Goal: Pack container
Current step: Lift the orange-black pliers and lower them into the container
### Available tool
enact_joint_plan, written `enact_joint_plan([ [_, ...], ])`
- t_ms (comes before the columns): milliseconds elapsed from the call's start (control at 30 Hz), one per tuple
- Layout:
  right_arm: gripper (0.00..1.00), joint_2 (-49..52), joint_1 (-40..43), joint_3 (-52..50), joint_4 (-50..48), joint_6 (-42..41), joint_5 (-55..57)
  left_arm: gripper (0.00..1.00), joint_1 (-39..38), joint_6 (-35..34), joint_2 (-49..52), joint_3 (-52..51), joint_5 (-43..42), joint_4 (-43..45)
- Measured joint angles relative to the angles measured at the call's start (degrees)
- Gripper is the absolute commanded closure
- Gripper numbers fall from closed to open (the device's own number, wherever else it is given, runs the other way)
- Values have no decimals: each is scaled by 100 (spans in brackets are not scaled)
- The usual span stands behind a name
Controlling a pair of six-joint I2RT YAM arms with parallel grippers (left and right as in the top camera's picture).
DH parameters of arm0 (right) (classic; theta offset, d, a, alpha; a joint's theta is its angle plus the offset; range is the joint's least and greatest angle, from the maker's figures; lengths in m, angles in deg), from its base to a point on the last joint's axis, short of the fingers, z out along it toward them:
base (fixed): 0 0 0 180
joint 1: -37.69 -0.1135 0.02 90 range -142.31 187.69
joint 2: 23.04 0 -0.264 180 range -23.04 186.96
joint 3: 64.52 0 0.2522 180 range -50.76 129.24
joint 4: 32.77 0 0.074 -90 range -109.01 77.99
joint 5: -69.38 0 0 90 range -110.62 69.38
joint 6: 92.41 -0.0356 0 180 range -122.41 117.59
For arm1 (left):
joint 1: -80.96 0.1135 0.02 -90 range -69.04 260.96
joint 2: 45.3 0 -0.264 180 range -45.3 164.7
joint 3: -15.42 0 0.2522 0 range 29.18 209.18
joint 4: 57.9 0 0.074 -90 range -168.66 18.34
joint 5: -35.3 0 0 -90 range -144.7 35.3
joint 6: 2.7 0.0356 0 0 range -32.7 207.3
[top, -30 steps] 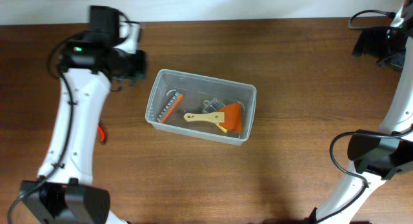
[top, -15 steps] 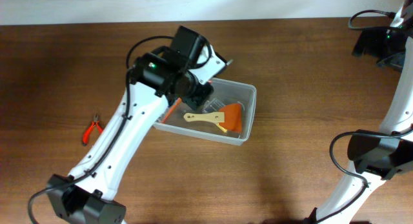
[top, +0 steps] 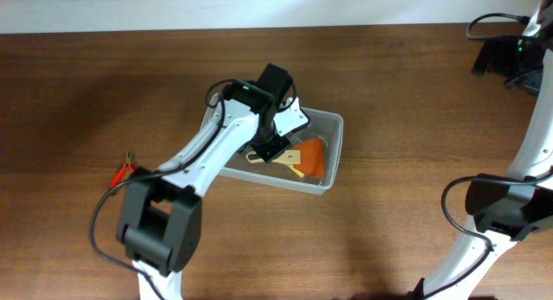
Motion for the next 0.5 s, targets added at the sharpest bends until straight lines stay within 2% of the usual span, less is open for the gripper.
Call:
enact_joint_plan([
  [200, 1, 0, 0, 0, 2, 4, 0, 92, 0, 44, 544, 0, 0, -76],
  [333, 2, 0, 0, 0, 2, 4, 0, 82, 0, 61, 684, 0, 0, -144],
  [500, 1, 0, 0, 0, 2, 7, 0, 77, 0, 79, 684, 31, 2, -216],
])
